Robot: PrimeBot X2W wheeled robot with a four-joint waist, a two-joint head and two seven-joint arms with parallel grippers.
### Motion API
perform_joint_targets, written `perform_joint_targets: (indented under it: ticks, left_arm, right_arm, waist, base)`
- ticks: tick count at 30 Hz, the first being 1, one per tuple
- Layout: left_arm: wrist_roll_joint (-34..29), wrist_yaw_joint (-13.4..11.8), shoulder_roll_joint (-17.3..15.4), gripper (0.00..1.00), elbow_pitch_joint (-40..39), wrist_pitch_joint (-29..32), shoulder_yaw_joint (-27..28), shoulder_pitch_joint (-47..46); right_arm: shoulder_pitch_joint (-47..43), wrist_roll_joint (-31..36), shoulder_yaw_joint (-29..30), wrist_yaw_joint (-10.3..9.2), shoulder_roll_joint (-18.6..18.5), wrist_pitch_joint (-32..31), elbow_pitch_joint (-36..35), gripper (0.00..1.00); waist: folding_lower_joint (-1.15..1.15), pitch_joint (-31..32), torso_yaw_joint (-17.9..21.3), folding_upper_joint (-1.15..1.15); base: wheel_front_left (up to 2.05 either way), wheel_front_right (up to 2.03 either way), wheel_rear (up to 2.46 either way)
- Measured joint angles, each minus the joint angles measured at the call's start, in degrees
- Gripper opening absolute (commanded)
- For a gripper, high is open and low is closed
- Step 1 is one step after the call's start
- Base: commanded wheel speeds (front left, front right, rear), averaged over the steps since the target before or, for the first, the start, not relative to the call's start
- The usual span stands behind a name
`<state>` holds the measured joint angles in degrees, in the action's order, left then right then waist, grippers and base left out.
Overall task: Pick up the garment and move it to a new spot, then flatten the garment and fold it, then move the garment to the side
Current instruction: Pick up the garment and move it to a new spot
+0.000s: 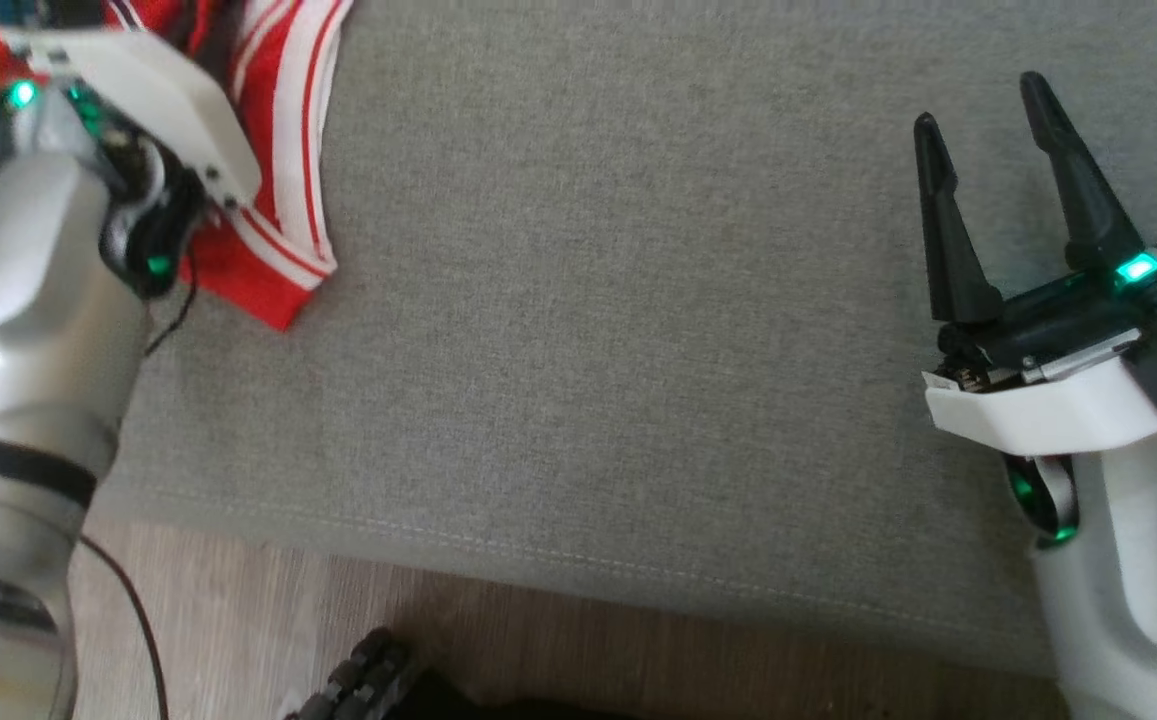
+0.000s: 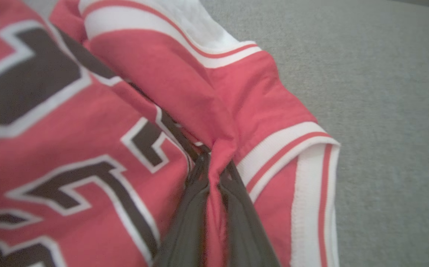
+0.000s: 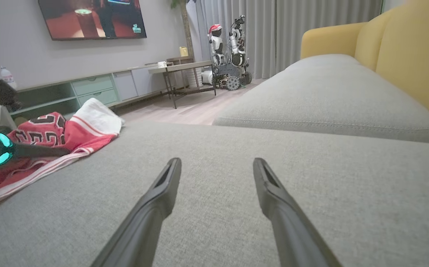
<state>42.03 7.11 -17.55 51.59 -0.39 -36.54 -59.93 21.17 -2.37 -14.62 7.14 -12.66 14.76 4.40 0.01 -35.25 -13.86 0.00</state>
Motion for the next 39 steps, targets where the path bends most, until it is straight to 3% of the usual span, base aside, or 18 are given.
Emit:
perform_joint_targets:
  ticks: [4,7,11,19,29,34,39]
  left_arm:
    - [1.3,0.1,-1.1,0.0,-0.1,-3.9,-2.8,1.6]
    - [1.5,0.4,-2.7,0.0,-0.1,-10.5,-4.2,2.3]
    - [1.7,0.4,-3.8,0.0,-2.4,-12.6,-5.1,2.1]
    - [5.3,0.4,-5.2,0.0,-15.6,-11.5,-10.1,2.1]
    - [8.4,-1.2,-4.8,0.0,-30.1,-5.3,-12.1,2.3]
    - [8.4,-2.4,-2.2,0.0,-32.5,-3.0,-14.8,2.5]
    - [4.9,-2.9,0.7,0.0,-29.9,-3.1,-18.5,2.9]
  right_arm:
    - [-0.1,-0.5,0.1,0.0,1.1,0.0,0.3,1.0]
    - [-0.2,-1.6,-0.1,0.0,2.6,0.0,0.8,1.0]
    - [-2.1,-2.2,-0.1,0.0,4.5,0.0,1.1,1.0]
    - [-7.4,-4.1,0.5,0.0,7.3,0.0,-0.6,1.0]
    - [-9.5,-5.1,1.1,0.0,8.7,0.0,-3.4,1.0]
    - [-9.6,-5.4,1.1,0.0,9.0,0.0,-4.2,1.0]
    - [-9.5,-7.0,0.1,0.0,9.0,0.0,-5.6,1.0]
  waist:
    - [0.0,2.1,0.4,0.0]
    - [0.0,5.6,1.2,0.0]
    - [0.0,9.8,2.5,0.0]
    - [-0.01,17.9,7.7,0.0]
    - [-0.01,22.9,20.0,0.0]
    - [-0.01,23.0,26.4,0.0]
    - [-0.01,20.4,30.6,0.01]
  base:
    - [0.0,0.0,0.0]
    - [0.0,0.0,0.0]
    - [0.0,0.0,0.0]
    - [0.0,0.0,0.0]
    - [0.0,0.0,0.0]
    - [0.0,0.0,0.0]
    - [0.0,0.0,0.0]
